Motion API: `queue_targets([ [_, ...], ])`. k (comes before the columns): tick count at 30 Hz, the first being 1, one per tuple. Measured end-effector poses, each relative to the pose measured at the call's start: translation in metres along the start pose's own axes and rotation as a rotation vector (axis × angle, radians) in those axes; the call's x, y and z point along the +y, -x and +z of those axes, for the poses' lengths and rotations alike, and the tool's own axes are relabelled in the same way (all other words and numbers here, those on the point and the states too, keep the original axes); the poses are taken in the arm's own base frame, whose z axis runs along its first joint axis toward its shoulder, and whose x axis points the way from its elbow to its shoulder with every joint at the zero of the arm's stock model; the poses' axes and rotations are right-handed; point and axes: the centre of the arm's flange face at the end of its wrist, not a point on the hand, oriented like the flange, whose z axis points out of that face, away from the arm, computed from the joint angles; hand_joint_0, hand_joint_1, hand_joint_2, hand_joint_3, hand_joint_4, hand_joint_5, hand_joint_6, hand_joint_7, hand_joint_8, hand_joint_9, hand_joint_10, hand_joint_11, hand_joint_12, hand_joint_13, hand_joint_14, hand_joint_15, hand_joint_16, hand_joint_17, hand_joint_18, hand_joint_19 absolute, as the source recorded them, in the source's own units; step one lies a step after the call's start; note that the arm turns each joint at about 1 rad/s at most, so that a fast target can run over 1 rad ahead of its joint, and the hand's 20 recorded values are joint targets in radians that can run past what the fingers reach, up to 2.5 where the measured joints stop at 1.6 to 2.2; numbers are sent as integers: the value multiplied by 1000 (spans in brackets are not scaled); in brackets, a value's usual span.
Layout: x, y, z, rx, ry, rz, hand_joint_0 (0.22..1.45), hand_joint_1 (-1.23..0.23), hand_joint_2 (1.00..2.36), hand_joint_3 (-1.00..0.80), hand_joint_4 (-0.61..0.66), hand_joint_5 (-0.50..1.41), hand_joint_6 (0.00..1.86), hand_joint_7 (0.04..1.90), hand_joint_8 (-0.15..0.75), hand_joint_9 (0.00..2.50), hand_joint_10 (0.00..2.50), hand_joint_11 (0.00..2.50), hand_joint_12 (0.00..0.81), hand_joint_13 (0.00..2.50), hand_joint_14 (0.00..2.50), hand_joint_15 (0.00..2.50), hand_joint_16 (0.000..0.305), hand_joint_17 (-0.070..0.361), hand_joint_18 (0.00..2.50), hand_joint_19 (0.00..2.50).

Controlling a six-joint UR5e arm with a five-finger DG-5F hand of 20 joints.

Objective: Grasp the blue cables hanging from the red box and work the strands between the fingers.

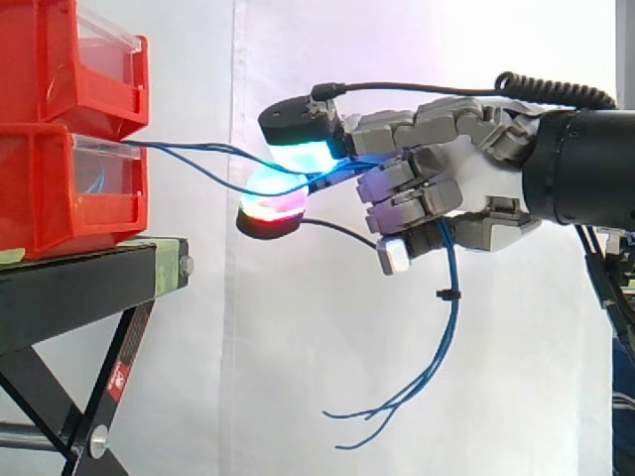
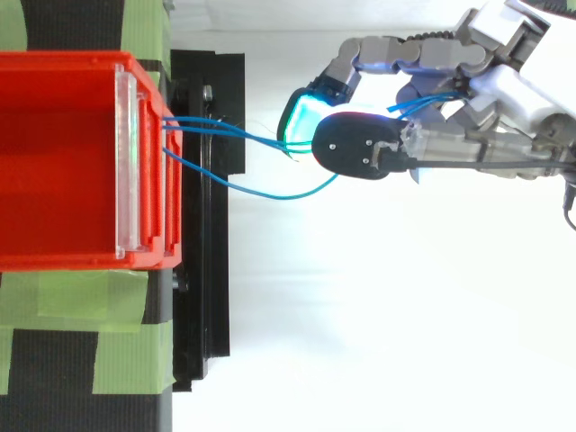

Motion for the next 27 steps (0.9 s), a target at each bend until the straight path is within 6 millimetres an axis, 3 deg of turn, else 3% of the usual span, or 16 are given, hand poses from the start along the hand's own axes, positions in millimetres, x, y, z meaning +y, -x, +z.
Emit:
queue_targets([
  [1,0,1,1,3,1,-1,853,-688,1001,-62,285,547,16,1220,532,1780,2500,2500,684,1959,2500,1706,243,182,2500,603],
  [3,-1,3,2,7,4,-1,865,-699,1008,-69,286,525,16,1222,532,1780,2500,2500,684,1959,2500,1706,243,182,2500,603],
  [5,-1,4,3,10,6,-2,995,-723,1011,80,238,516,16,1222,532,1780,2500,2500,684,1959,2500,1706,243,182,2500,603],
  [8,-1,5,4,15,9,-4,1050,-689,1007,214,246,562,18,1190,532,1780,2500,2500,684,1959,2500,1706,243,182,2500,603],
  [10,-2,6,5,18,10,-5,860,-610,1316,62,297,604,18,1134,532,1780,2500,2500,684,1959,2500,1706,243,182,2500,603],
  [14,-2,7,6,19,12,-6,688,-571,1560,-170,346,621,19,1100,532,1780,2500,2500,684,1959,2500,1706,243,182,2500,603],
  [17,-1,8,6,19,13,-7,783,-632,1234,-81,312,602,19,1102,532,1780,2500,2500,684,1959,2500,1706,243,182,2500,603],
  [19,-1,8,6,19,13,-7,1058,-716,1002,144,241,586,18,1113,532,1780,2500,2500,684,1959,2500,1706,243,182,2500,603],
  [22,-2,8,6,19,13,-8,1118,-700,1004,139,219,621,18,1116,532,1780,2500,2500,684,1959,2500,1706,243,182,2500,603],
  [27,-2,8,6,18,13,-8,979,-744,1000,165,276,611,19,1097,532,1780,2500,2500,684,1959,2500,1706,243,182,2500,603],
])
